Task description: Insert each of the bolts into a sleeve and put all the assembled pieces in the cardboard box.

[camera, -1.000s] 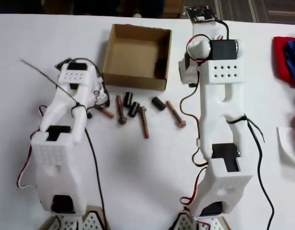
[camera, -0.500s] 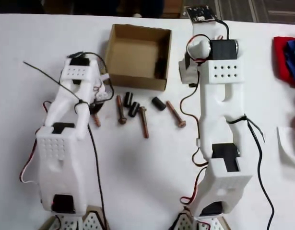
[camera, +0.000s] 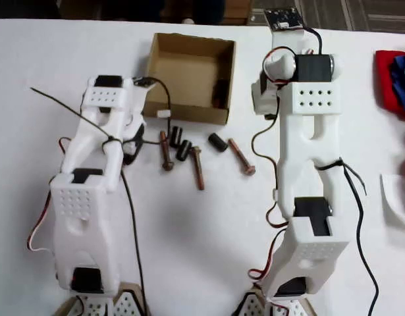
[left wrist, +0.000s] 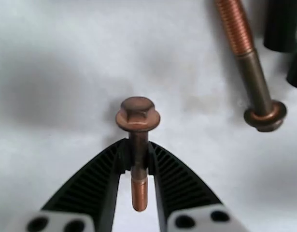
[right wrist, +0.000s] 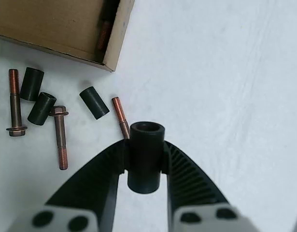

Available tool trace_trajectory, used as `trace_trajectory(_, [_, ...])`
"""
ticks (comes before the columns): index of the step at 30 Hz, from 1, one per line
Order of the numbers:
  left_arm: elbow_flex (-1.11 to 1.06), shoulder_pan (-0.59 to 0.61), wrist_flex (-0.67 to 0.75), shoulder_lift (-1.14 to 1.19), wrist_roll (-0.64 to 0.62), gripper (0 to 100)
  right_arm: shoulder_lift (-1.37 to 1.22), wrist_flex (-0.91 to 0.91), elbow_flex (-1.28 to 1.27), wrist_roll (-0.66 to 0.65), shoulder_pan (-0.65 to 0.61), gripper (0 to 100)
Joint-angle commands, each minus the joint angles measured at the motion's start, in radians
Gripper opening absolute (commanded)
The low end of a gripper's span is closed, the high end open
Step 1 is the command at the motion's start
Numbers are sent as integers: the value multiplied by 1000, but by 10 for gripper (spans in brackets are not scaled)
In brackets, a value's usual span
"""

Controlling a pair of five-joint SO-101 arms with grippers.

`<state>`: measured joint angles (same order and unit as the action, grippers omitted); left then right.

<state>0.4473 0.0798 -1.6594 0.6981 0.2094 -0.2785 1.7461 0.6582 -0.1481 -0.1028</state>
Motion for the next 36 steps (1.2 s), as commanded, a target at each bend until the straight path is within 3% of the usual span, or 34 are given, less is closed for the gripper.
trace_trajectory(1, [4,-11,64,-8,-11,95,77,16,3,-6,4,22])
trace_trajectory(7, [1,-11,149,-3,-11,116,77,16,3,-5,7,22])
trace_trajectory(18, [125,-9,100,133,-9,111,77,16,3,-6,5,22])
trace_trajectory(22, [220,-12,97,155,-6,15,79,19,3,-6,1,22])
trace_trajectory(26, [292,-12,92,195,-3,25,101,21,-5,-6,1,22])
trace_trajectory(32, [375,-31,-78,192,-9,25,292,13,-215,-6,-15,22])
trace_trajectory(36, [384,-49,-130,130,-9,24,407,-130,-477,-6,-28,22])
